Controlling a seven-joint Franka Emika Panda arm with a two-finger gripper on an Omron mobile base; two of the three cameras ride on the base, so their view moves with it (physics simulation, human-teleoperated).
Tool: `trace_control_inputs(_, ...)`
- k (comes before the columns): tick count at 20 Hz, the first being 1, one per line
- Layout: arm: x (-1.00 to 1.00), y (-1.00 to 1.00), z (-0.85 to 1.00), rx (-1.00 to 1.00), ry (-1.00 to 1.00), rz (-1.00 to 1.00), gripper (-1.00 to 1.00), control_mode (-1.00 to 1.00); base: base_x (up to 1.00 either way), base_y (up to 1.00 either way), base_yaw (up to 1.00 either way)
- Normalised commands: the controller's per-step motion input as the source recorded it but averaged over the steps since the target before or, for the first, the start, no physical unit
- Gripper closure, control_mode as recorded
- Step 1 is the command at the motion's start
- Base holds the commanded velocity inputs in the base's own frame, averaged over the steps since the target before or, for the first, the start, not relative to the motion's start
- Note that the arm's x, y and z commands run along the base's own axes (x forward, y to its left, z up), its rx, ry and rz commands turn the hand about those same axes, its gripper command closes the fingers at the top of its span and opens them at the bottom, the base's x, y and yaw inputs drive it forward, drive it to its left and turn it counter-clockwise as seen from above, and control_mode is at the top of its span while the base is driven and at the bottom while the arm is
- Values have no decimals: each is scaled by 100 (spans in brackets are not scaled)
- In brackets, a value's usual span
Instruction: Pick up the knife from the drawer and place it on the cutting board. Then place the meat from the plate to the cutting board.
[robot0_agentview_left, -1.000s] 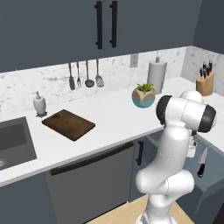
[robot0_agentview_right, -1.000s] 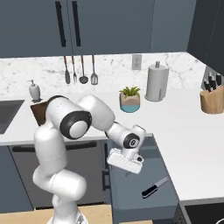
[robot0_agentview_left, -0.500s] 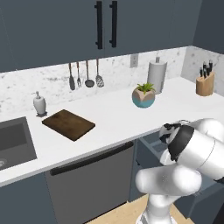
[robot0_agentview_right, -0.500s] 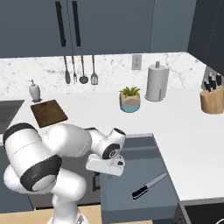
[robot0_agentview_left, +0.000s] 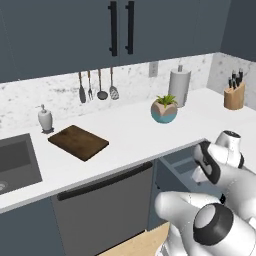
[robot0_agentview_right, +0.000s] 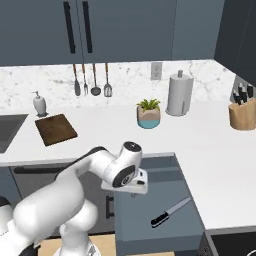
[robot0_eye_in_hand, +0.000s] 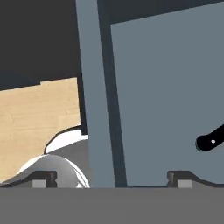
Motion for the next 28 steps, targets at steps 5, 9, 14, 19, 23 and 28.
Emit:
trace_control_inputs(5, 55, -100, -2, -9, 0, -23, -100, -100, 0, 0, 0)
trace_control_inputs(9, 36, -100, -22, -6, 0, -24, -100, -100, 0, 0, 0)
trace_control_inputs(14, 8, -92, 0, 4, 10, -31, -100, -100, 0, 0, 0)
trace_control_inputs(19, -11, -11, -23, 12, 18, -25, -100, -100, 0, 0, 0)
trace_control_inputs(23, 7, 0, -46, 11, 6, -12, -100, -100, 0, 0, 0)
trace_control_inputs(28, 9, 0, -85, 0, -4, -8, -100, -100, 0, 0, 0)
